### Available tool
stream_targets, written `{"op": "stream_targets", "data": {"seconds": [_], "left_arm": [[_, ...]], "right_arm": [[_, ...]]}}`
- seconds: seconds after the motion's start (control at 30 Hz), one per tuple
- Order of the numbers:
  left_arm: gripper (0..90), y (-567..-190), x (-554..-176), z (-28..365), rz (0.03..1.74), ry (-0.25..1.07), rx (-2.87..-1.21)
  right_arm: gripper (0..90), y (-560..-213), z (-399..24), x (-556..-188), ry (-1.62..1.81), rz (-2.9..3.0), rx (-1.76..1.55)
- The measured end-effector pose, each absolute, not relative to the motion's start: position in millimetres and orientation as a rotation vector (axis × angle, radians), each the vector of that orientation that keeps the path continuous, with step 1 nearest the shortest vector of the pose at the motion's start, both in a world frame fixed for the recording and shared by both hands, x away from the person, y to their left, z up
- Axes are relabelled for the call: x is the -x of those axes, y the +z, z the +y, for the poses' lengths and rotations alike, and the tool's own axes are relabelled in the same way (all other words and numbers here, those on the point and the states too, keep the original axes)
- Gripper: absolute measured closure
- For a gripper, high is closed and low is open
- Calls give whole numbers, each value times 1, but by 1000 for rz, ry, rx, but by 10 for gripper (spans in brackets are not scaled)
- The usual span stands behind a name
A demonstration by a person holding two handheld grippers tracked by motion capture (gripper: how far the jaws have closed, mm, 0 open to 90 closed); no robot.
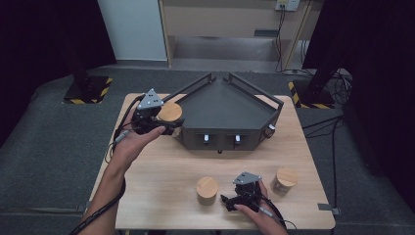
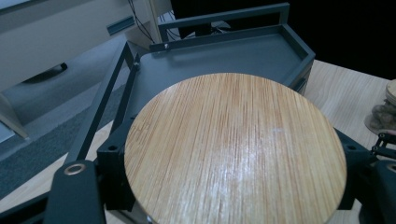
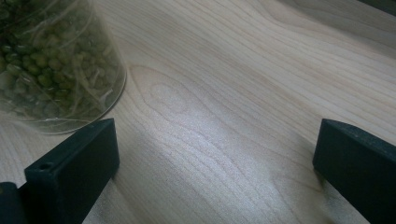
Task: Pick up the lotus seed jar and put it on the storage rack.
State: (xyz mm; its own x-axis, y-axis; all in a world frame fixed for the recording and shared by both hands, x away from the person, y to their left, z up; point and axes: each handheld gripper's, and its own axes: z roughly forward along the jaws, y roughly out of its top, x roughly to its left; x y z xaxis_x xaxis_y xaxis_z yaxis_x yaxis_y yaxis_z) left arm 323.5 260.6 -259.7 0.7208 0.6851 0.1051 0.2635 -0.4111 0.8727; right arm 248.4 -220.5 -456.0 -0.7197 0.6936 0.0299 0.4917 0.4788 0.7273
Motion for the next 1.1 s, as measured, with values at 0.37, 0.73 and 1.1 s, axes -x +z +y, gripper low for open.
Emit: {"op": "stream_targets", "data": {"seconds": [0.37,0.73,1.1], "left_arm": [[235,-254,-346,250,699,563,-1984],[235,-264,-364,243,693,568,-1964],[235,-266,-382,248,710,581,-1933]], "right_arm": [[4,-456,-220,-248,1077,2460,-1009],[4,-456,-221,-248,1077,2460,-1007],[4,-456,-221,-248,1077,2460,-1007]]}}
